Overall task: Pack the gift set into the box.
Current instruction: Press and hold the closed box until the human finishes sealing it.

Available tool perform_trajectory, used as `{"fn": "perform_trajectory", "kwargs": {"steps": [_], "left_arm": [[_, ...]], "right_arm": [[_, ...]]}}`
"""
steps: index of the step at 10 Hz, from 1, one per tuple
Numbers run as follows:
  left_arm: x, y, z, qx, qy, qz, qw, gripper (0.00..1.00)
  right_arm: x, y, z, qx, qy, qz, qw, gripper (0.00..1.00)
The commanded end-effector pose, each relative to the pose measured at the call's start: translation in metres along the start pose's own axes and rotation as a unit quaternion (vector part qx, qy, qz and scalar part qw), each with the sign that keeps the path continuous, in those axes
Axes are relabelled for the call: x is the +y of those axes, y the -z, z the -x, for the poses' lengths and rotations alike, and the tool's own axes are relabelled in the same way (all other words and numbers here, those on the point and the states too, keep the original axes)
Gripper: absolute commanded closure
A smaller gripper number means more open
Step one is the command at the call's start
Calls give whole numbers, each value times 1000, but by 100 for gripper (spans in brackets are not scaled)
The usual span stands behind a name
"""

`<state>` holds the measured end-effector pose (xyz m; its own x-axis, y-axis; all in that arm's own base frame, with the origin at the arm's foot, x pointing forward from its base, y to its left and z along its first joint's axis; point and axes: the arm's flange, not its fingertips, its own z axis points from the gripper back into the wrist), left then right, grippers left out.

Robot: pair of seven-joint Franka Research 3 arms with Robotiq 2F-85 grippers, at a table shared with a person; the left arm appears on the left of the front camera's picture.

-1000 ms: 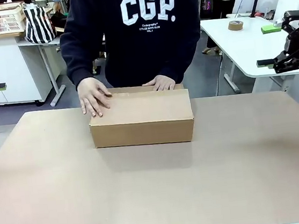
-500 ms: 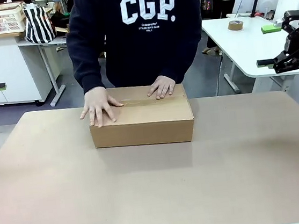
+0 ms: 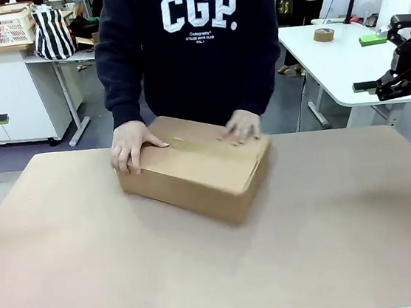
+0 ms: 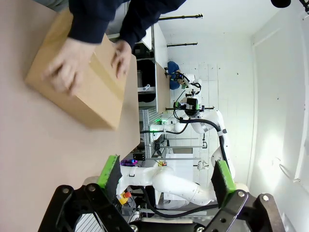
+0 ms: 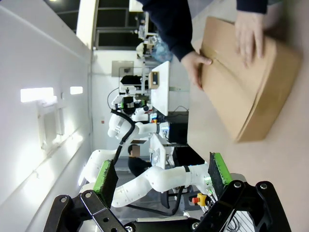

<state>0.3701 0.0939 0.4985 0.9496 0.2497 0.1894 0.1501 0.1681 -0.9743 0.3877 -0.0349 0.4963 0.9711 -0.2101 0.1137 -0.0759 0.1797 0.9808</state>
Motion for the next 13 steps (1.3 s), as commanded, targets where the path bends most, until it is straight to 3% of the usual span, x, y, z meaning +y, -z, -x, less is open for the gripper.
{"fn": "perform_trajectory", "kwargs": {"steps": [1,13], "left_arm": [[-5,0,0,-1,-3,10,1000,0],[-5,0,0,-1,-3,10,1000,0]], "right_arm": [[-2,-4,1,4,-6,-3,1000,0],[-2,-4,1,4,-6,-3,1000,0]]}}
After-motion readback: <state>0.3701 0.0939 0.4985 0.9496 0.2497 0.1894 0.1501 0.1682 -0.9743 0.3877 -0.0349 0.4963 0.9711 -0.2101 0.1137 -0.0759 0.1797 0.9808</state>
